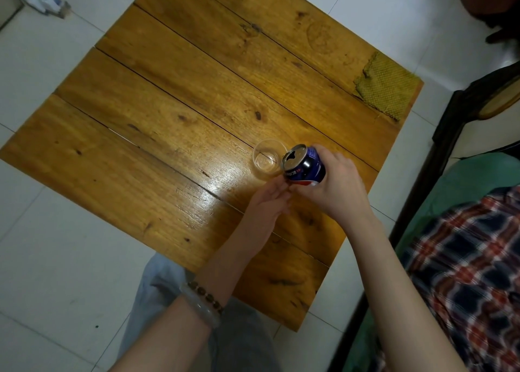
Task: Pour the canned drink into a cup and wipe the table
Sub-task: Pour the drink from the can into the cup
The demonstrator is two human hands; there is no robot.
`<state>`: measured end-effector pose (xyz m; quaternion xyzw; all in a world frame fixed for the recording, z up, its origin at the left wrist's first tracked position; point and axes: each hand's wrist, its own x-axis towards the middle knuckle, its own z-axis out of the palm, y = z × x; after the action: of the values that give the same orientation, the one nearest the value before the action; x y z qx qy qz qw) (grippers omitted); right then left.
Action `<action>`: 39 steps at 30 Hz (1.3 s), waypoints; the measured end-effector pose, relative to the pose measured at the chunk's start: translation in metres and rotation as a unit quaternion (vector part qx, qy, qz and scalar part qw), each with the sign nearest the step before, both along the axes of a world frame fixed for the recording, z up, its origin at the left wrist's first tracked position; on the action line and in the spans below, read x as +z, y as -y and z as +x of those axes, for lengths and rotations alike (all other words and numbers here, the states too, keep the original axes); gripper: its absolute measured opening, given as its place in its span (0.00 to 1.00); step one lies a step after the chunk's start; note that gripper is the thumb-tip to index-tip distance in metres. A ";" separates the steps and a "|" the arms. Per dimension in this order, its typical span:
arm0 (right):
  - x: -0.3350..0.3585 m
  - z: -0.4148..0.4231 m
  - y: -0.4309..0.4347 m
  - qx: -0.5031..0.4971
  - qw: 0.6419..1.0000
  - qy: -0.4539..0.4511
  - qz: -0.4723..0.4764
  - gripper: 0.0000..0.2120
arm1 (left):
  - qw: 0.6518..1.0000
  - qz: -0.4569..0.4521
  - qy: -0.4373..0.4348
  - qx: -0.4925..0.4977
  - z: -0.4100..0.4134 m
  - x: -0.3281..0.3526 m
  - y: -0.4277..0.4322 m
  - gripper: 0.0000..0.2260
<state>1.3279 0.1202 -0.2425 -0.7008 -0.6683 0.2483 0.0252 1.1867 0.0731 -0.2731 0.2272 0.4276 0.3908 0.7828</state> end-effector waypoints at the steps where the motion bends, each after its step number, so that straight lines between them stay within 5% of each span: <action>1: 0.001 0.000 0.000 0.001 1.000 0.001 0.000 0.38 | 1.000 0.000 0.002 0.000 0.000 0.000 0.000 0.23; 39: 0.021 -0.006 -0.007 0.026 0.999 0.036 -0.009 0.39 | 0.996 -0.025 0.072 0.040 0.000 0.013 0.000 0.21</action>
<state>1.3215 0.1267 -0.2212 -0.6915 -0.6848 0.2297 -0.0114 1.1865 0.0735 -0.2605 0.1615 0.3883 0.4266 0.8007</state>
